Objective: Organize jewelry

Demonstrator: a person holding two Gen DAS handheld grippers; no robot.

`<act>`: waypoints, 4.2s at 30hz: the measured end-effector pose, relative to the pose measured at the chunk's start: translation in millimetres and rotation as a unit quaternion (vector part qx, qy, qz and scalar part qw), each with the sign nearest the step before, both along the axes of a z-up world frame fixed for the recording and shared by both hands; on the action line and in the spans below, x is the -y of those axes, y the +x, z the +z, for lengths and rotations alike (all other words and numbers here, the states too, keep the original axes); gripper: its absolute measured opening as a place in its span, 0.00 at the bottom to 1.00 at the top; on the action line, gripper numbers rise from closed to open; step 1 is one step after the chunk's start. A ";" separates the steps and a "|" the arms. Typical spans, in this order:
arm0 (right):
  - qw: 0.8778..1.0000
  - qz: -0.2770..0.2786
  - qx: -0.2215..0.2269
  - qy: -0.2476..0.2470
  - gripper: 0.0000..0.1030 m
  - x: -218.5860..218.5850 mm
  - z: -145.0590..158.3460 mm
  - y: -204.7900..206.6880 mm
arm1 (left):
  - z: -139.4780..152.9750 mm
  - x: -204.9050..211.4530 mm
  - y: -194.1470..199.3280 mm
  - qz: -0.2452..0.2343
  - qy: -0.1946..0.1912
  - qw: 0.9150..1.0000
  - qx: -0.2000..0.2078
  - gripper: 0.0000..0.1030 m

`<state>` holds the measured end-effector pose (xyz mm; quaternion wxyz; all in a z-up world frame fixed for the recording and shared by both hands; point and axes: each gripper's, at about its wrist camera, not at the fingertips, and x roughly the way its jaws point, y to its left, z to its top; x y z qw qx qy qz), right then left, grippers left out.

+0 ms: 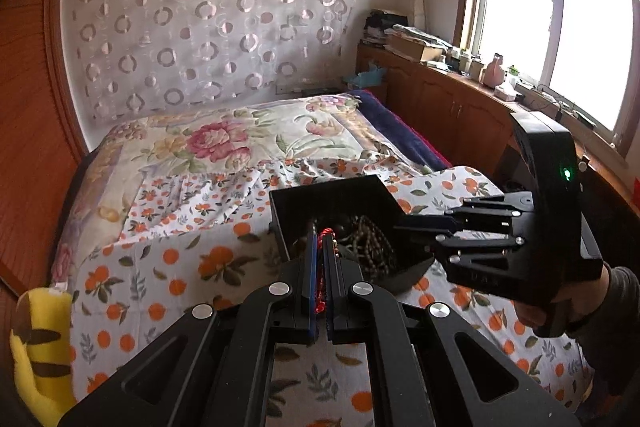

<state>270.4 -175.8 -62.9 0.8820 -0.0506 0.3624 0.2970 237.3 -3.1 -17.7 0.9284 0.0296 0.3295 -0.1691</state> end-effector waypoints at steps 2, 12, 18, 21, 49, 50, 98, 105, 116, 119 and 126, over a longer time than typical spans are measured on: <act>1.000 -0.007 0.004 0.001 0.40 2.7 1.0 1.2 | -0.3 3.2 7.3 -0.003 0.000 1.000 0.000 0.02; 0.999 -0.034 0.014 0.006 0.44 23.0 2.4 -5.4 | -7.5 18.6 34.4 -0.012 0.000 1.000 -0.007 0.02; 0.999 -0.047 0.004 0.000 0.44 44.3 -3.4 -23.7 | -20.5 32.7 45.2 -0.028 -0.003 0.999 -0.021 0.02; 0.999 -0.044 -0.003 0.000 0.44 49.4 -6.8 -39.3 | -27.0 38.0 49.1 -0.037 -0.004 0.999 -0.026 0.02; 0.996 0.013 -0.088 -0.014 0.25 22.7 -46.6 -74.6 | -49.9 1.5 -17.3 -0.002 0.000 0.999 -0.049 0.60; 0.996 0.012 -0.090 -0.014 0.25 21.6 -46.7 -73.1 | -53.4 1.2 -21.0 -0.001 0.001 0.999 -0.052 0.60; 0.999 -0.021 -0.021 -0.024 0.09 45.0 0.0 -76.3 | -99.6 44.9 -58.3 -0.072 0.041 0.991 -0.107 0.18; 0.999 -0.024 0.020 -0.013 0.08 46.5 37.8 -77.4 | -74.9 37.3 -57.8 -0.054 0.032 0.995 -0.079 0.18; 0.995 -0.008 0.097 -0.019 0.08 38.4 110.8 -71.4 | -17.5 21.3 -37.4 -0.019 0.025 0.999 -0.012 0.18; 0.993 -0.010 0.113 -0.015 0.08 40.1 129.4 -65.9 | -11.1 18.3 -29.7 -0.014 0.026 1.000 -0.008 0.18; 0.989 -0.006 0.148 -0.004 0.08 39.1 171.4 -50.8 | -7.7 14.1 -12.2 -0.008 0.016 1.000 -0.006 0.18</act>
